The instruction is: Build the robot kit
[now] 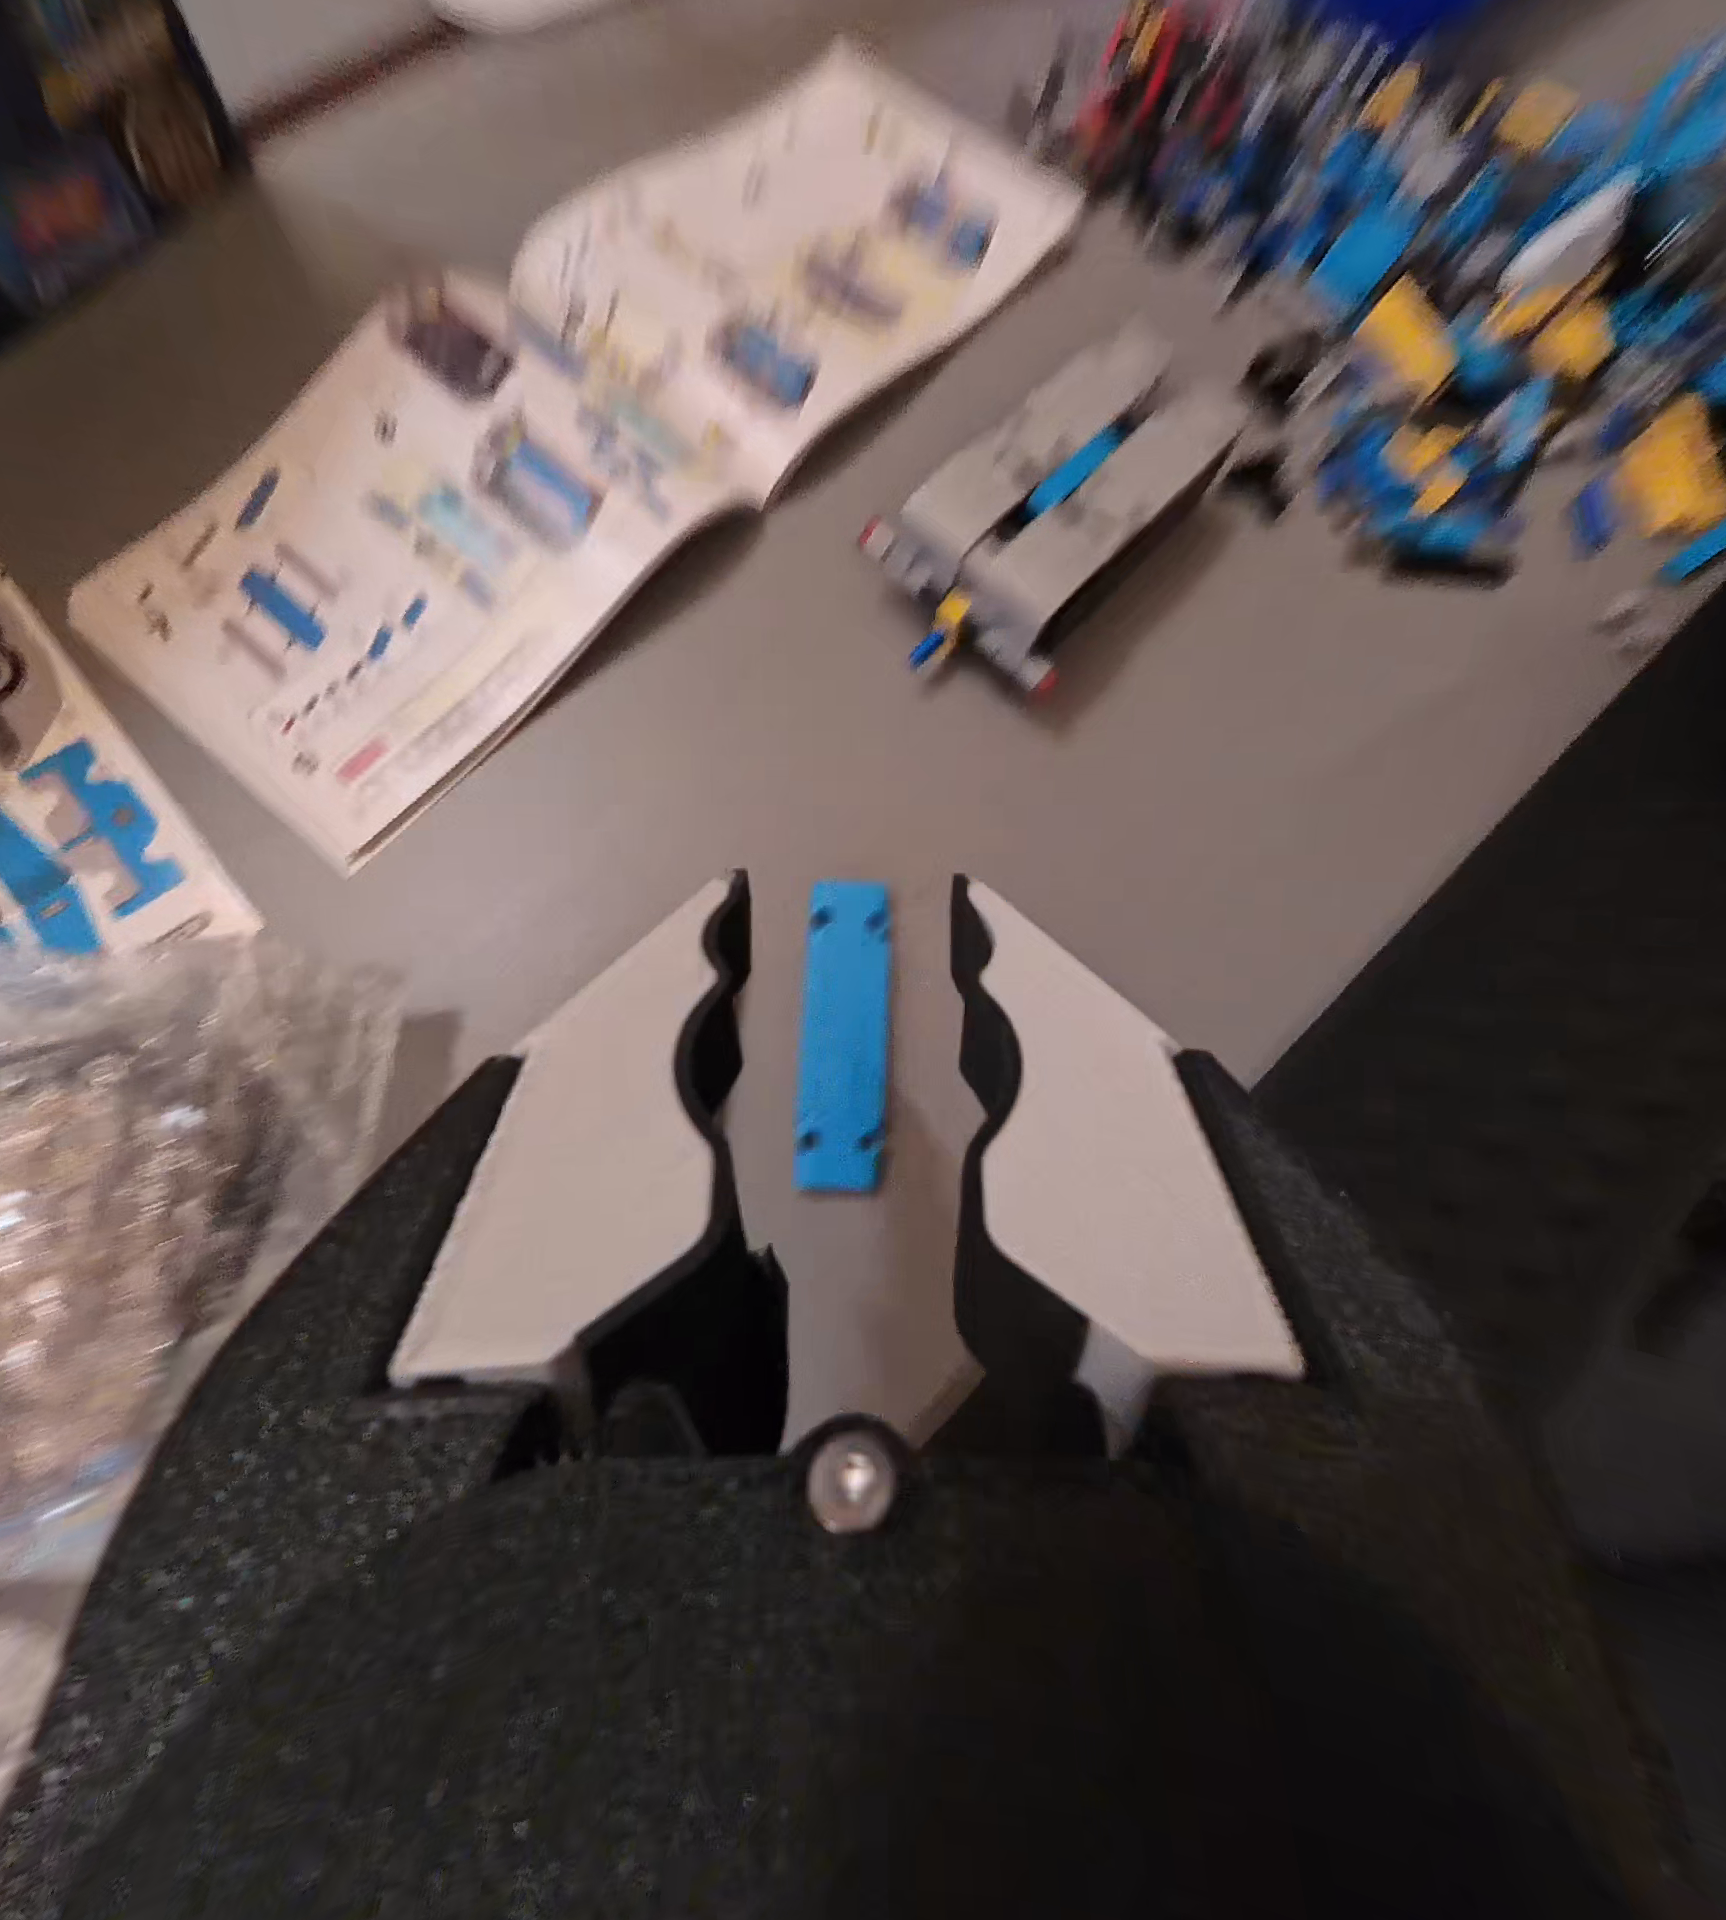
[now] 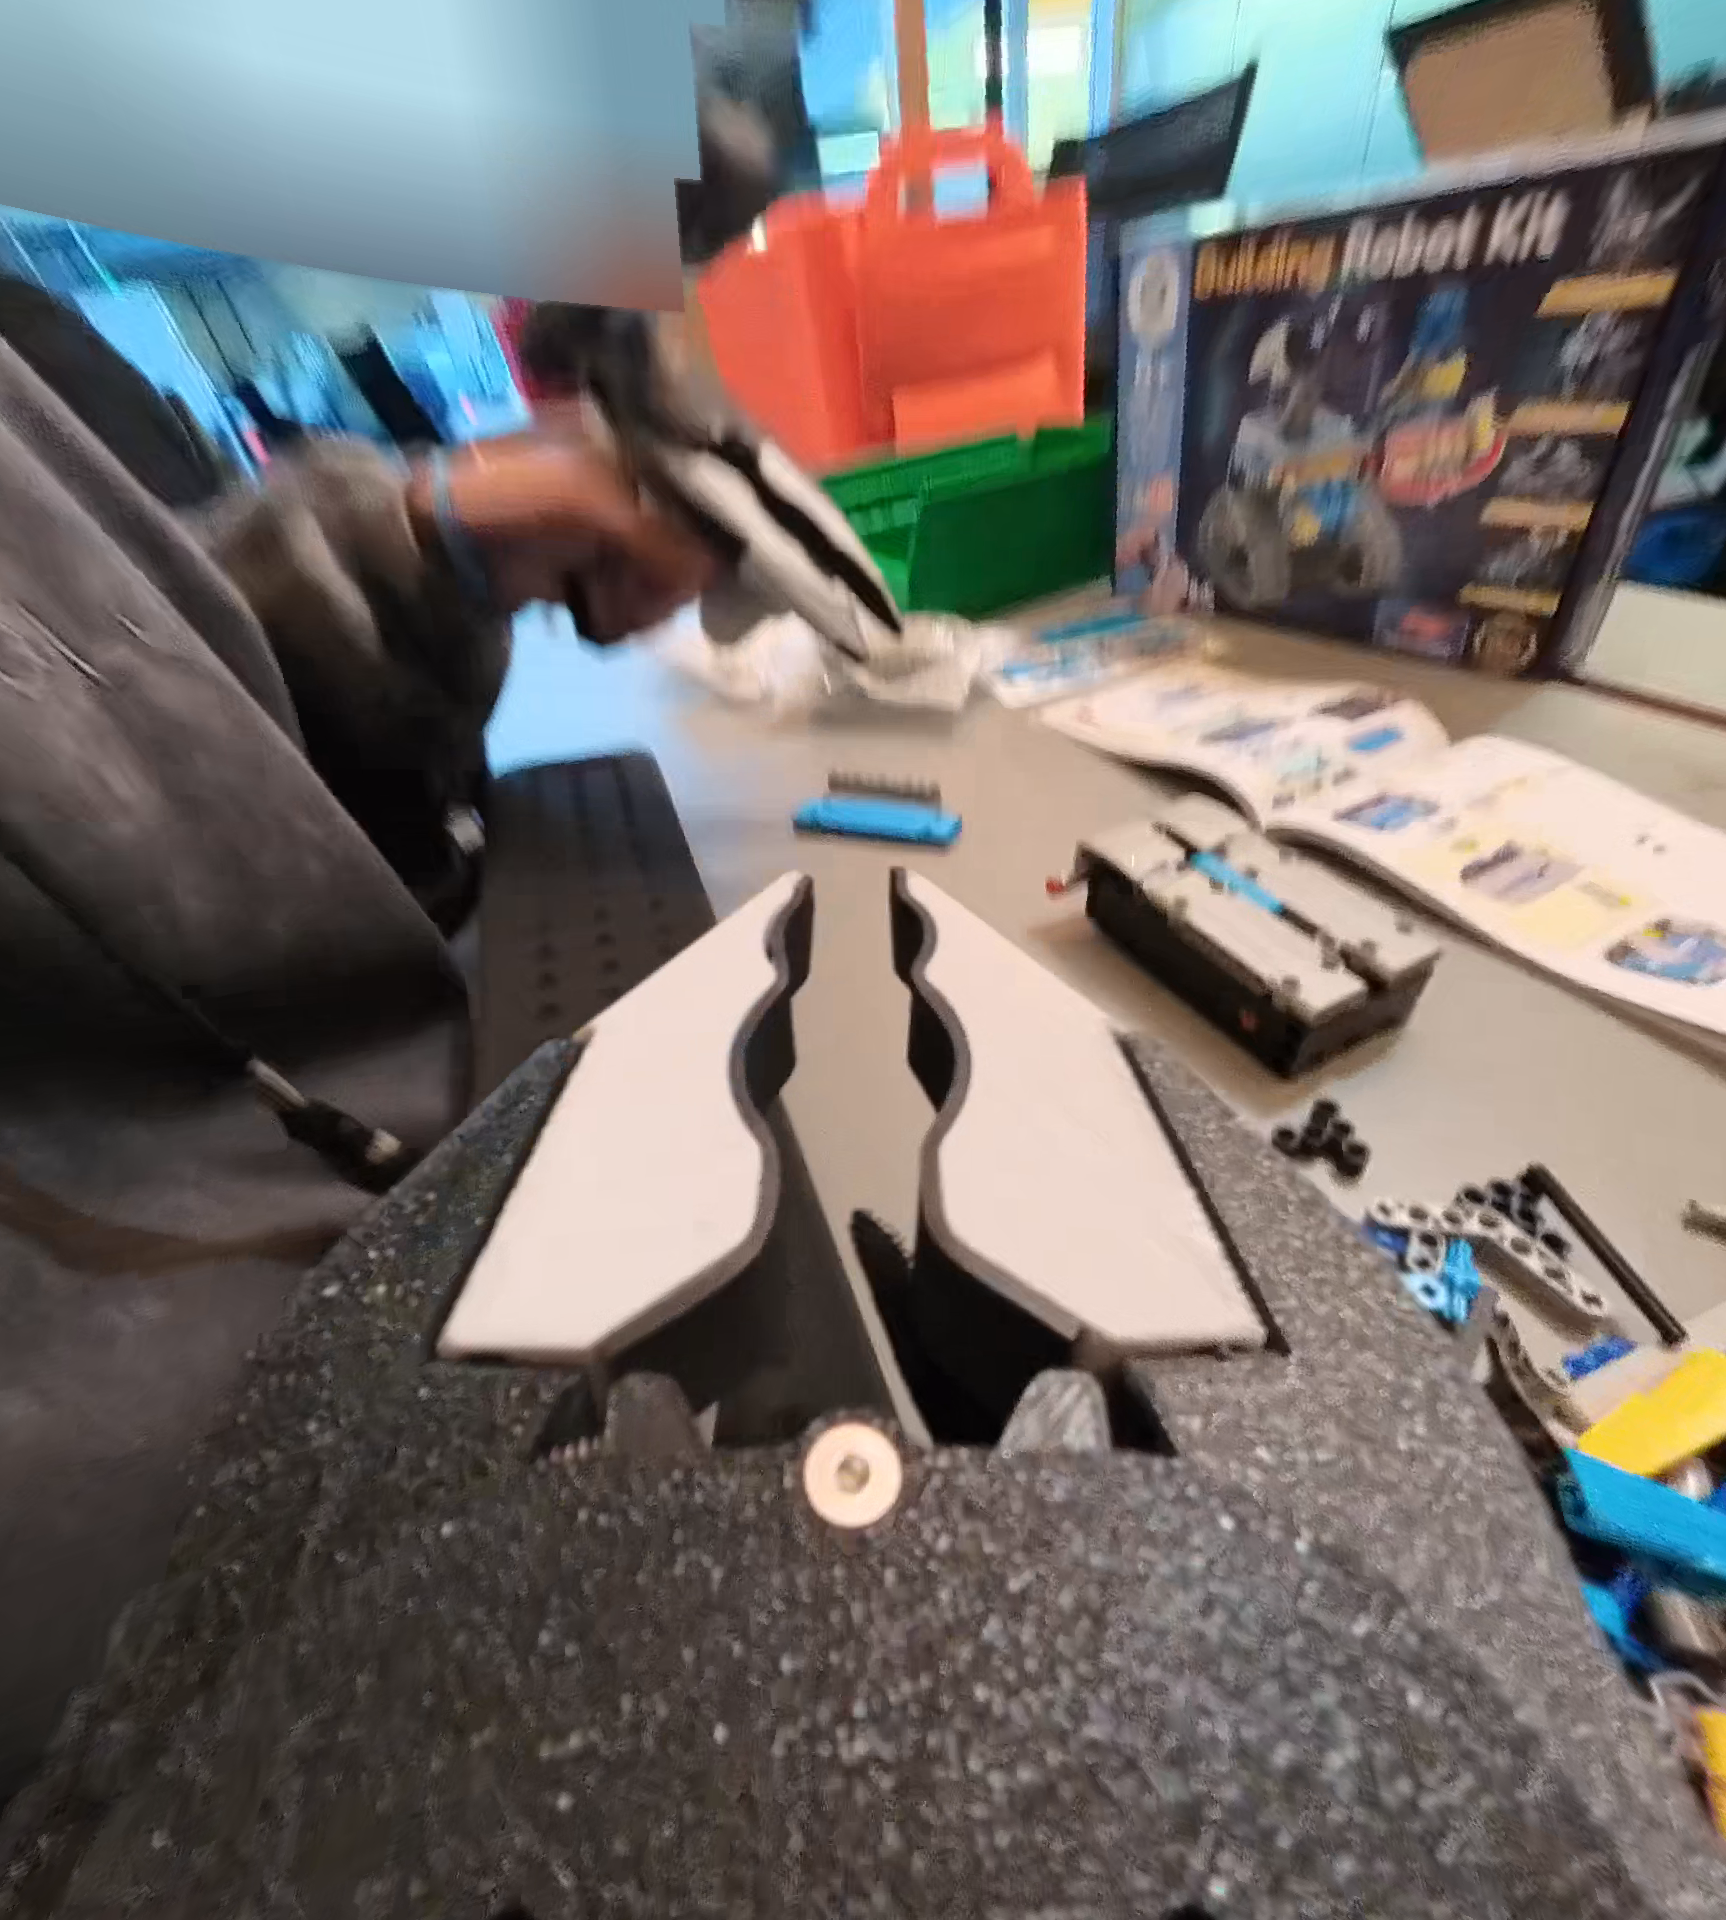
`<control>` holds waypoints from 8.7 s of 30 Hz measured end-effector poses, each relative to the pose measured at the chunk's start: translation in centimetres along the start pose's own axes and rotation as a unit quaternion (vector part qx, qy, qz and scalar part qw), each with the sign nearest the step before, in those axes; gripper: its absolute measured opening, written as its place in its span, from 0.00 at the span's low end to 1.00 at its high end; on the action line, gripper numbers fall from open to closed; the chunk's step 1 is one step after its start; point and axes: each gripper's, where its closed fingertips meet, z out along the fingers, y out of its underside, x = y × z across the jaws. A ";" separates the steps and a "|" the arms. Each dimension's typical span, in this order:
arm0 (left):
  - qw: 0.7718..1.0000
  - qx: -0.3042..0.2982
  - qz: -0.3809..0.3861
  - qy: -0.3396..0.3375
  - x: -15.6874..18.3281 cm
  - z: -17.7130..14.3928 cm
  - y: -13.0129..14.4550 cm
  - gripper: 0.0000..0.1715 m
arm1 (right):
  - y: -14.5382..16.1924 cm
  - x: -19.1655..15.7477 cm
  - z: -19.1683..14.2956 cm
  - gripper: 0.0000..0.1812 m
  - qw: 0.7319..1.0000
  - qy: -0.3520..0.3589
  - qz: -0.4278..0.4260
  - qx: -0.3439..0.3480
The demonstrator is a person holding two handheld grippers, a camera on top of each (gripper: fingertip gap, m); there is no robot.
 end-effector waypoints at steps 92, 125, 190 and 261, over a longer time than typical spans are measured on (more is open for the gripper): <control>0.980 0.170 0.062 0.082 -6.3 4.8 -1.3 0.23 | 8.3 29.3 2.1 0.17 0.862 0.355 0.083 -0.351; 0.953 0.162 -0.096 0.237 -3.1 3.3 -2.5 0.16 | -0.2 8.3 18.4 0.02 0.943 0.005 -0.253 -0.218; 0.931 0.177 -0.113 0.300 -0.9 1.8 -3.3 0.17 | -0.9 8.2 18.7 0.02 0.938 0.025 -0.274 -0.210; 0.911 0.146 -0.144 0.358 0.6 1.2 -2.7 0.14 | -0.4 4.0 22.0 0.02 0.906 -0.017 -0.380 -0.187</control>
